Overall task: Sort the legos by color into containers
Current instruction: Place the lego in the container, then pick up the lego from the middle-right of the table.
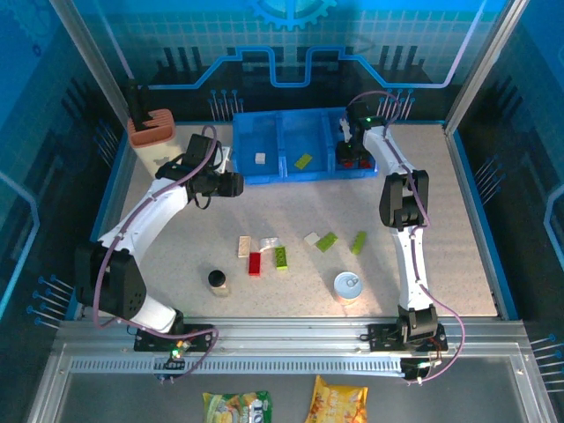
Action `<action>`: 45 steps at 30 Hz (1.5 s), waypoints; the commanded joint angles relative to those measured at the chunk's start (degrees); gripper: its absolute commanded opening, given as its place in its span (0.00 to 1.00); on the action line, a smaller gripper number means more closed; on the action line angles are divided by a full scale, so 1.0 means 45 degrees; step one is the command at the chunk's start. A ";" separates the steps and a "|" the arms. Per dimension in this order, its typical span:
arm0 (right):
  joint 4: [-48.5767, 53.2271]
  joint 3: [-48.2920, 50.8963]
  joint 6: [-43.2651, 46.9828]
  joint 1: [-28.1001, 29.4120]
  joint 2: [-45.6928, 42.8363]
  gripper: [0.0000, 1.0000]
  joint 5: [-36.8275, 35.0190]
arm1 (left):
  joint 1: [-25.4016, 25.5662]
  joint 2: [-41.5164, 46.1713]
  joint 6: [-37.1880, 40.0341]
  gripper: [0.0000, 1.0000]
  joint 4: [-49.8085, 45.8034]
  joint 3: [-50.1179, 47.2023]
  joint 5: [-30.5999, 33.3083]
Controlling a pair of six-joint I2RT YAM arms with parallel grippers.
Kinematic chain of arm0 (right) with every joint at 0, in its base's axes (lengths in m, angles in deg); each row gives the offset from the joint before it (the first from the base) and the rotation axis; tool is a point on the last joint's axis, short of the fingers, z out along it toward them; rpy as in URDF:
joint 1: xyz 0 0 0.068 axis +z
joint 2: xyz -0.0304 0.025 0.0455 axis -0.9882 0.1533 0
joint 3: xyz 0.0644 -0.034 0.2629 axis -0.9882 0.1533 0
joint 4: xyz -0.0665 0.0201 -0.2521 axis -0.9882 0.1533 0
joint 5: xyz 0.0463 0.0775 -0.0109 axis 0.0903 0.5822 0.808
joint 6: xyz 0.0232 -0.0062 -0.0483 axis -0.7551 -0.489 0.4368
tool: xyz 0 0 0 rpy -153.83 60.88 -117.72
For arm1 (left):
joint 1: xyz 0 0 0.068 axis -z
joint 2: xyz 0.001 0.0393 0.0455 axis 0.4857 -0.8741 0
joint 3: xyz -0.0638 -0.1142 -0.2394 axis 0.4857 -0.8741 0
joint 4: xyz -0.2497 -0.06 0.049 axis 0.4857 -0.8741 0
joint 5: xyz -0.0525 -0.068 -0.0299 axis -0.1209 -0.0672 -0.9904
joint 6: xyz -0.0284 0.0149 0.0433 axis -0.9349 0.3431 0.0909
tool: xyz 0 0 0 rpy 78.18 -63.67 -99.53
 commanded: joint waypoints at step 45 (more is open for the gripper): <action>-0.2522 1.5197 -0.5312 0.1667 -1.1852 0.51 -0.0773 | 0.0537 0.0458 -0.0109 0.59 -0.2778 0.0030 -0.0486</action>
